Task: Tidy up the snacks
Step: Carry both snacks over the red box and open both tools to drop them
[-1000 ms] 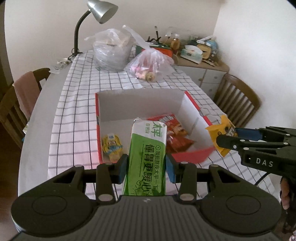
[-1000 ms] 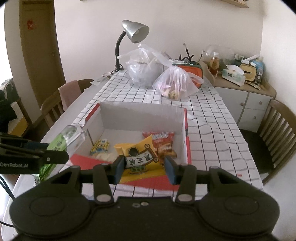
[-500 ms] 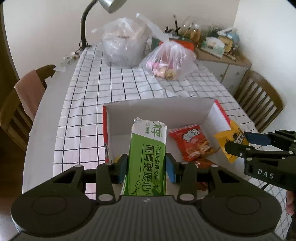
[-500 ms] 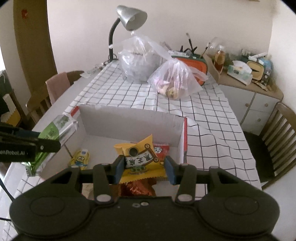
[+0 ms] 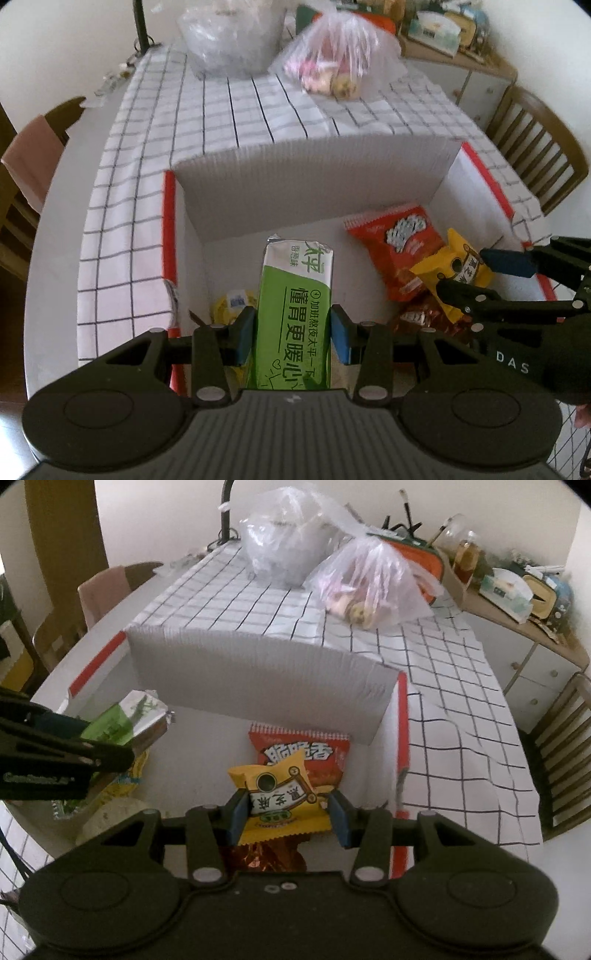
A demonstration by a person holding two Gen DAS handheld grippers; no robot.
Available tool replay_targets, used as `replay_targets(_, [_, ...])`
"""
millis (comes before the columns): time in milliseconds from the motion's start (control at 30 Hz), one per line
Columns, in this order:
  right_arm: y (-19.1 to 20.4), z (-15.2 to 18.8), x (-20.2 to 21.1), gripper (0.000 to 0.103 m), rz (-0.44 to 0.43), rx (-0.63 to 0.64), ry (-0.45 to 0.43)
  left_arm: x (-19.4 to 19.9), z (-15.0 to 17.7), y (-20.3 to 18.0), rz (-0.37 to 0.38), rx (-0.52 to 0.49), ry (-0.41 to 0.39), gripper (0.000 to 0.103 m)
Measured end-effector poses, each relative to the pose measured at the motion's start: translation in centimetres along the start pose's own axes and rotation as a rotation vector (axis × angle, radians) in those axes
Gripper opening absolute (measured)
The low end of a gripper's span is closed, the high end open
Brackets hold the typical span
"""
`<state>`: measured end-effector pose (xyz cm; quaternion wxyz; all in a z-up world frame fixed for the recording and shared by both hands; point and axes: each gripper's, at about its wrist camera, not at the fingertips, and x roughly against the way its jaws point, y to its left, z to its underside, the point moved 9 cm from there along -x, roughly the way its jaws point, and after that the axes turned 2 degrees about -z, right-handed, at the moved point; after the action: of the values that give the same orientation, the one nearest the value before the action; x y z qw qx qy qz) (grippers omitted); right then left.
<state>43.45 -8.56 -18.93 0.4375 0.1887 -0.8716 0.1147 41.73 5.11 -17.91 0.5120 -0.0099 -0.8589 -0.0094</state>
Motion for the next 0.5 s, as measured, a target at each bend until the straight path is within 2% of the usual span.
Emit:
replay_targets(267, [0.6, 0.8, -0.9, 0.045, -0.001, 0.023, 0.040, -1.6, 1.0, -0.7, -0.004, -0.028, 0.062, 0.042])
replay_targets(500, [0.3, 0.9, -0.7, 0.048, -0.001, 0.009, 0.042, -1.0, 1.1, -0.8, 0.010, -0.015, 0.046, 0.043])
